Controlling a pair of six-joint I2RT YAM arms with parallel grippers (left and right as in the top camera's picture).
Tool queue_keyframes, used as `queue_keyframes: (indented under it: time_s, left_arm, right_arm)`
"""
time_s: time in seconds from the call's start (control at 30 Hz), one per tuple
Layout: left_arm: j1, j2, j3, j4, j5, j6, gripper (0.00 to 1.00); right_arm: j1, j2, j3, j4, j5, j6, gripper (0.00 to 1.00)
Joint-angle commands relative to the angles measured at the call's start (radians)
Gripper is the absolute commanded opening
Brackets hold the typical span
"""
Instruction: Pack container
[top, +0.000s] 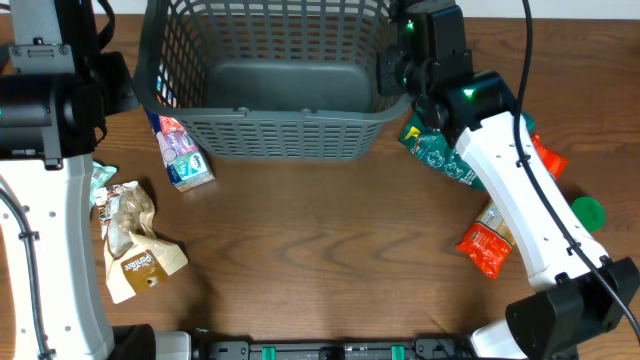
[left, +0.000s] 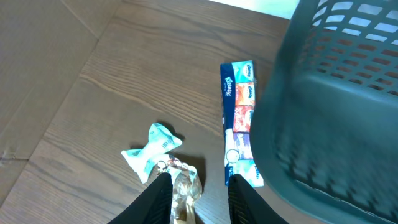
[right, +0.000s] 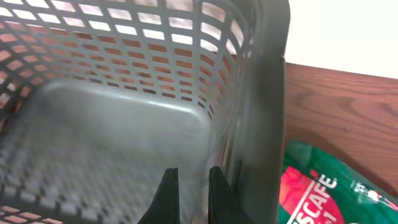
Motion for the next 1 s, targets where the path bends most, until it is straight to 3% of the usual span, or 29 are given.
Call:
queue_keyframes:
  time_s: [0.0, 0.97]
  left_arm:
    - [0.004, 0.005, 0.006, -0.004, -0.005, -0.01, 0.31]
    - [0.004, 0.005, 0.006, -0.016, -0.005, -0.01, 0.31]
  right_arm:
    - [-0.01, 0.011, 0.018, -0.016, 0.081, 0.029, 0.01]
    - [-0.051, 0.011, 0.018, -0.062, 0.182, 0.104, 0.01]
